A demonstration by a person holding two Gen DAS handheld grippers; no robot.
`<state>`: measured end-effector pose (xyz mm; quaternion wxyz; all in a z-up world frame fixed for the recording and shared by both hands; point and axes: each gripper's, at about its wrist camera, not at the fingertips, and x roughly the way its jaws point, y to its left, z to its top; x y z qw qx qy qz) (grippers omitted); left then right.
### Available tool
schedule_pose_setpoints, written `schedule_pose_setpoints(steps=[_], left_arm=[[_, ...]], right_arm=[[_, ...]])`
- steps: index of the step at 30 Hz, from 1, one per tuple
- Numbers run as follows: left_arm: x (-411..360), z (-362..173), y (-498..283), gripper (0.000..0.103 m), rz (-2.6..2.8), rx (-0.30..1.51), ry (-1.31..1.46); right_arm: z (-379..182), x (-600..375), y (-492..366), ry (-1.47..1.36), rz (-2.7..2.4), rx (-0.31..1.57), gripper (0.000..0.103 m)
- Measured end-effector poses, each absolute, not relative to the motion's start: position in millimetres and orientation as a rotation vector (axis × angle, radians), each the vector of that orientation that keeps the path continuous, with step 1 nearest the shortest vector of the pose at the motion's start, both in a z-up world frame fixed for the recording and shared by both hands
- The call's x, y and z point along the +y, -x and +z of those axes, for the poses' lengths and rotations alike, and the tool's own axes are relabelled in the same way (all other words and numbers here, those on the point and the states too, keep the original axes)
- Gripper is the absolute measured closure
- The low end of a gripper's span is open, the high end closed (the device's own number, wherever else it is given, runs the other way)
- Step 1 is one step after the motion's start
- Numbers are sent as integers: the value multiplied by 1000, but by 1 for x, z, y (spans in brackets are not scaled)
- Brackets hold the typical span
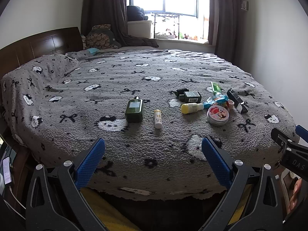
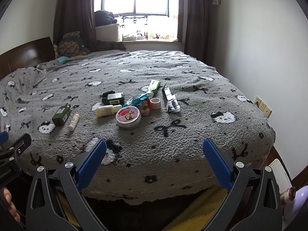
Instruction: Collect trash
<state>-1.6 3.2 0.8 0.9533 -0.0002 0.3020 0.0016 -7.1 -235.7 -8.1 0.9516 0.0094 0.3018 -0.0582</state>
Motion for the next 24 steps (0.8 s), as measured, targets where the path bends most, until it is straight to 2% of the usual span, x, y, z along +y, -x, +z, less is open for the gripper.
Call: schedule_pose_setpoints(steps=[24], left_arm=[[3, 1, 1, 8, 6, 612, -2]], right_arm=[[-8, -234, 7, -18, -117, 612, 3]])
